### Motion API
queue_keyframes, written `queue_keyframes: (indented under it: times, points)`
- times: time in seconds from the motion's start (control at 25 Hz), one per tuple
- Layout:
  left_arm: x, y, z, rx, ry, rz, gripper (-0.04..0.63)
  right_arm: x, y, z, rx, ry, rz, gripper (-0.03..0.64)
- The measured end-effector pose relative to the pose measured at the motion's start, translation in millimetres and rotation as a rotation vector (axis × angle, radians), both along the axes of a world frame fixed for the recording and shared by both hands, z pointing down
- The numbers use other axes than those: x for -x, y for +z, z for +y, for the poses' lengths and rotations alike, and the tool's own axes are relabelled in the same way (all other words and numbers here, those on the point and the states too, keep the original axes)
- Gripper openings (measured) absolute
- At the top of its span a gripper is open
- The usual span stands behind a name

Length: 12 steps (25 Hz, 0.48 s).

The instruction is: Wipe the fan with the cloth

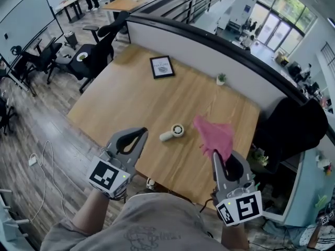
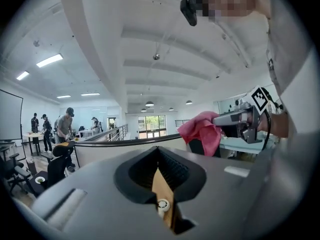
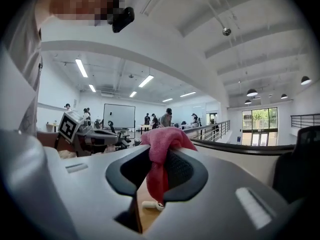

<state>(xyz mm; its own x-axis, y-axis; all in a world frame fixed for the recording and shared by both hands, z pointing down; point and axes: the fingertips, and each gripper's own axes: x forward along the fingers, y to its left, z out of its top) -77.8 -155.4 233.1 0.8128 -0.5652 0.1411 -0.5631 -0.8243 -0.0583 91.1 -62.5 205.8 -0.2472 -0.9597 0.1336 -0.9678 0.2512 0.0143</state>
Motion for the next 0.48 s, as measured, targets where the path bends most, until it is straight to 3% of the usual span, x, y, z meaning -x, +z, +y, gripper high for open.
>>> queue_keyframes:
  times: [0.2, 0.48]
  points:
    - [0.2, 23.2, 10.2, 0.059, -0.01, -0.022, 0.002, 22.3, 31.5, 5.8, 0.08, -0.056, 0.007, 0.081]
    - [-4.0, 24.0, 8.1, 0.055, -0.006, -0.035, 0.002, 12.9, 27.4, -1.8, 0.069, -0.05, 0.059, 0.081]
